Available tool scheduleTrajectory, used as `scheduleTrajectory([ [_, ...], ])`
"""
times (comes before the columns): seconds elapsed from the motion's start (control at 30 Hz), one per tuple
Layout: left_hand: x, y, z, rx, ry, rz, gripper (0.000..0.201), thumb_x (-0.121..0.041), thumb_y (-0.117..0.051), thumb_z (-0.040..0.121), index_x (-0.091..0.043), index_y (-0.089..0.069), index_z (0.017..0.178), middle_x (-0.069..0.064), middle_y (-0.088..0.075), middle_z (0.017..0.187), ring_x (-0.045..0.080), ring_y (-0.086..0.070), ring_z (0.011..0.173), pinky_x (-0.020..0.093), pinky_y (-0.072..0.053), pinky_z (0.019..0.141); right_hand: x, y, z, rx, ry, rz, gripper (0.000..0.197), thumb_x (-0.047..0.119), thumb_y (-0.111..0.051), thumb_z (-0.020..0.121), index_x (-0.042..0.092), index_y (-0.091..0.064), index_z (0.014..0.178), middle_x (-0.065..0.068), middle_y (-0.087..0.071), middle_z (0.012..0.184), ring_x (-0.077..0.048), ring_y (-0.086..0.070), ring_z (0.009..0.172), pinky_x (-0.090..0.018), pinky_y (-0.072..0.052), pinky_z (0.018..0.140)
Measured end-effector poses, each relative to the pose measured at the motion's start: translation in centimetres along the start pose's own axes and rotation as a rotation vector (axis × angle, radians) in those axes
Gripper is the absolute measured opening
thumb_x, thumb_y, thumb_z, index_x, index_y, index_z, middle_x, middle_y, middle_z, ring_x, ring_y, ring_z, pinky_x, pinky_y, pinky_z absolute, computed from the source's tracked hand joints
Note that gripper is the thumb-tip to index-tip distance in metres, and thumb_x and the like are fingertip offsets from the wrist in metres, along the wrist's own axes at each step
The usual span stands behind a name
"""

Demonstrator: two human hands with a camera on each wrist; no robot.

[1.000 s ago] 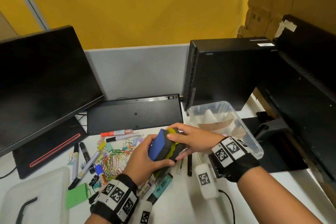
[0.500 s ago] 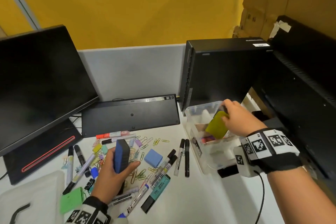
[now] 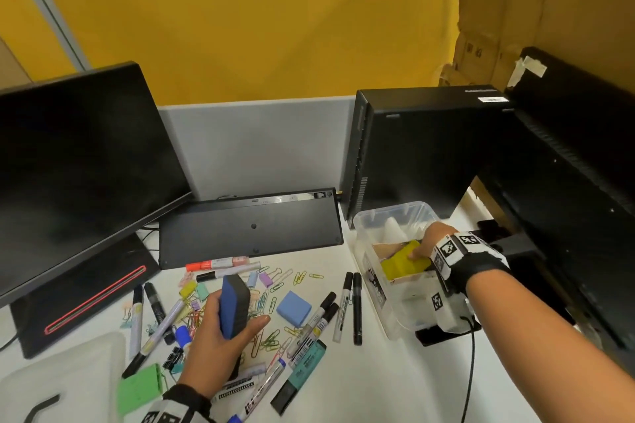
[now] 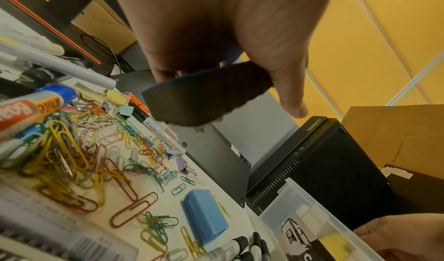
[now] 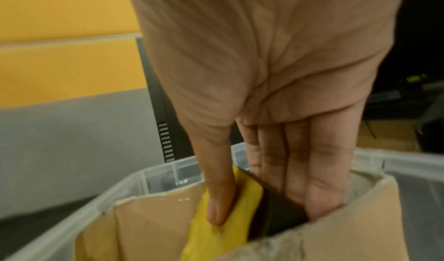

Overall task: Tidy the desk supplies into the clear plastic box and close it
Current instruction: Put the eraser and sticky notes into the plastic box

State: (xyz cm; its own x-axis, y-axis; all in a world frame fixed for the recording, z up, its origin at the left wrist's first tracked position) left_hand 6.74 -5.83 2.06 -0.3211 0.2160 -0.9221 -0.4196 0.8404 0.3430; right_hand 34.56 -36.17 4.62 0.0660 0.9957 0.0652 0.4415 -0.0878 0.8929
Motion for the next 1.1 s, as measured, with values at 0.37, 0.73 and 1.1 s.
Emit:
scheduleTrajectory([
  [0.37, 0.0, -0.1, -0.6, 0.011, -0.01, -0.007, 0.056, -0.028, -0.074, 0.073, -0.026, -0.041, 0.118, -0.005, -0.058, 0.104, 0.011, -0.061, 0.092, 0.022, -0.046, 0.073, 0.4, -0.1, -2.1, 0.001, 0.153, -0.333, 0.061, 0.043, -0.077, 0.071, 0.018, -0.057, 0.122, -0.006, -0.061, 0.124, -0.026, -0.061, 0.103, -0.03, -0.048, 0.083],
  [0.73, -1.5, -1.6, -0.2, 0.078, -0.087, 0.072, 0.067, -0.049, -0.073, 0.064, -0.029, -0.043, 0.121, -0.005, -0.059, 0.114, 0.011, -0.06, 0.1, 0.024, -0.051, 0.079, 1.4, 0.5, -4.9, -0.102, 0.348, 0.276, 0.025, 0.023, -0.042, 0.098, 0.017, -0.061, 0.113, -0.003, -0.063, 0.11, -0.017, -0.059, 0.095, -0.03, -0.049, 0.084],
  [1.1, -11.4, -12.6, 0.3, 0.083, -0.509, 0.647, 0.059, -0.061, -0.061, 0.075, -0.033, -0.042, 0.123, -0.013, -0.05, 0.111, 0.011, -0.047, 0.099, 0.032, -0.041, 0.087, 5.5, -3.0, -13.2, 0.393, 0.738, 0.88, 0.028, 0.021, -0.055, 0.094, 0.011, -0.057, 0.12, -0.002, -0.07, 0.109, -0.011, -0.067, 0.1, -0.03, -0.055, 0.088],
])
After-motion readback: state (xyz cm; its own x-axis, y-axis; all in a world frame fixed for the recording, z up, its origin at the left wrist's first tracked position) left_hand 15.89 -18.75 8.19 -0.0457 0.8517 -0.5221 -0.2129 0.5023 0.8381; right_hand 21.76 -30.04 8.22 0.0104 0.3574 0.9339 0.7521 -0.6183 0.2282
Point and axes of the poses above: each hand's wrist, its own z-axis towards the middle knuckle, its own y-axis out of the back of the hand, x = y × z, the point moved 7 cm from there along z, towards the middle knuckle
